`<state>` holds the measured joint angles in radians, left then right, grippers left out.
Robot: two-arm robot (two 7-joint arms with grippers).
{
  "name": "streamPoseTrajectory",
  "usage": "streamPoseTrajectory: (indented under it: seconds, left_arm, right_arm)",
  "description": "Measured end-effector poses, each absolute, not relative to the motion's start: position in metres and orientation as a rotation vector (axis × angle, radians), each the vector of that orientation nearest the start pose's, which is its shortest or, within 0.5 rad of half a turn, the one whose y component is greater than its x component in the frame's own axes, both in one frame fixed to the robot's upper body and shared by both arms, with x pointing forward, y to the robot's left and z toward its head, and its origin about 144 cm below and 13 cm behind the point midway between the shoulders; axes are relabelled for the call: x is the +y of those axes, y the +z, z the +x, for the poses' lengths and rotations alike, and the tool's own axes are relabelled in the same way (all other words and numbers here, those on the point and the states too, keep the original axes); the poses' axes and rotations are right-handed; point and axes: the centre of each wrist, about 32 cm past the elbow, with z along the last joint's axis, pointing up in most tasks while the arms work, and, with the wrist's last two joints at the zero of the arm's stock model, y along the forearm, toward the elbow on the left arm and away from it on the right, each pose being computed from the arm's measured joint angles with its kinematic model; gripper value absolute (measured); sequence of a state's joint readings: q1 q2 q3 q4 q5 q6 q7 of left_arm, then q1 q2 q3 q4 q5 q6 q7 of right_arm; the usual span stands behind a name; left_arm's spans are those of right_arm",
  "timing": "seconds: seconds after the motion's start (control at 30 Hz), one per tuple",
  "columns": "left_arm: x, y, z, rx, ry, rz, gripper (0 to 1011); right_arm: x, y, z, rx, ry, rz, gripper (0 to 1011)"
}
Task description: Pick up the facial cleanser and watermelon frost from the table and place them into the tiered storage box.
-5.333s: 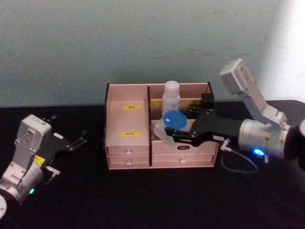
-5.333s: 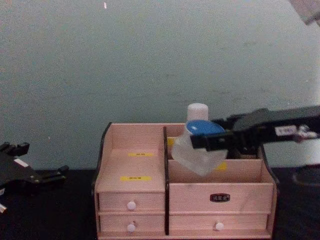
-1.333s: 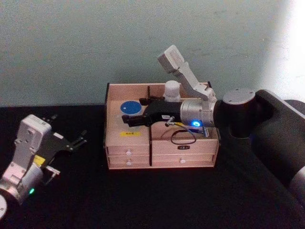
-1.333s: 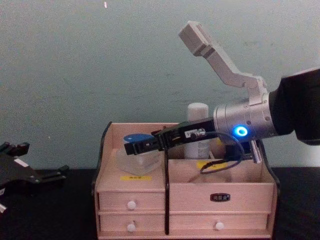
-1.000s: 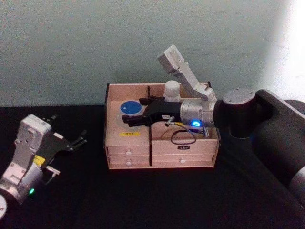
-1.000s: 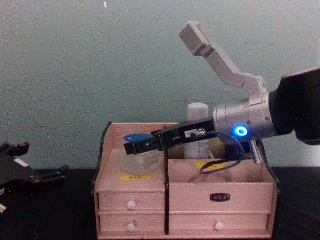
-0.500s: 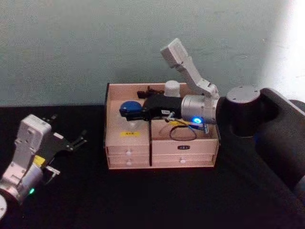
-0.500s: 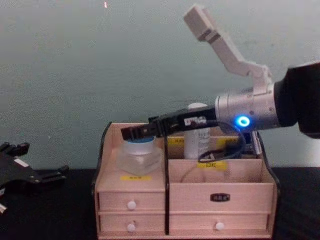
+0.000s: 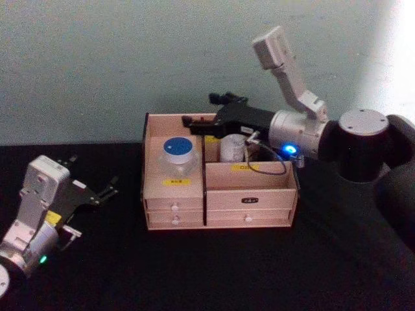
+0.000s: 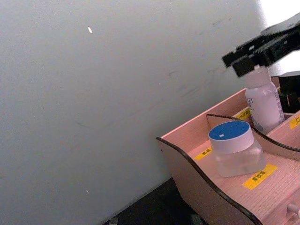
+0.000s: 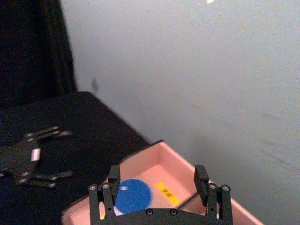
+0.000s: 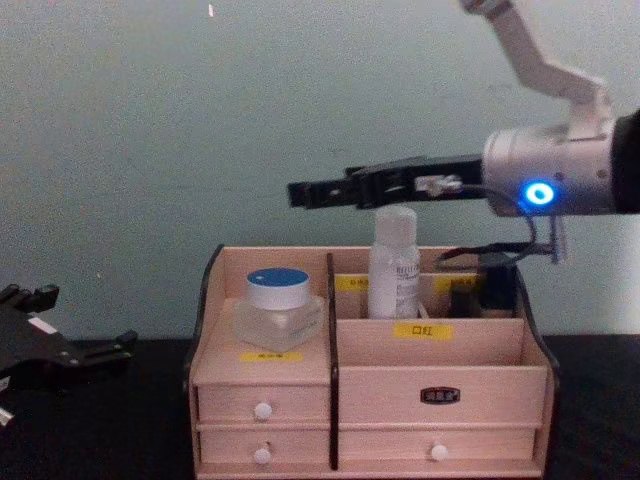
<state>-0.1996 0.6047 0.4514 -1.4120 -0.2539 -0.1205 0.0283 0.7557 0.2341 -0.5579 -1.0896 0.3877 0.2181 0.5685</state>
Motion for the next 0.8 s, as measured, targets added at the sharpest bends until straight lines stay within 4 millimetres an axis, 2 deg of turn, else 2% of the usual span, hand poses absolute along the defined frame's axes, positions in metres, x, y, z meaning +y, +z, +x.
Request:
streamPoseTrajectory:
  seconds: [0.17,0.57,0.8]
  left_arm:
    - [0.31,1.14,0.489,-0.285,1.248,0.304,1001]
    - [0.31,1.14,0.489,-0.285,1.248,0.305,1001]
    - [0.31,1.14,0.489,-0.285,1.248,0.304,1001]
  right_arm:
    - [-0.196,1.266,0.623,-0.024,-0.749,-0.164,1003]
    - [-0.234,1.252,0.599,-0.024,-0.984,-0.135,1003]
    - [-0.247,1.243,0.586,-0.061,-1.097,-0.139,1002]
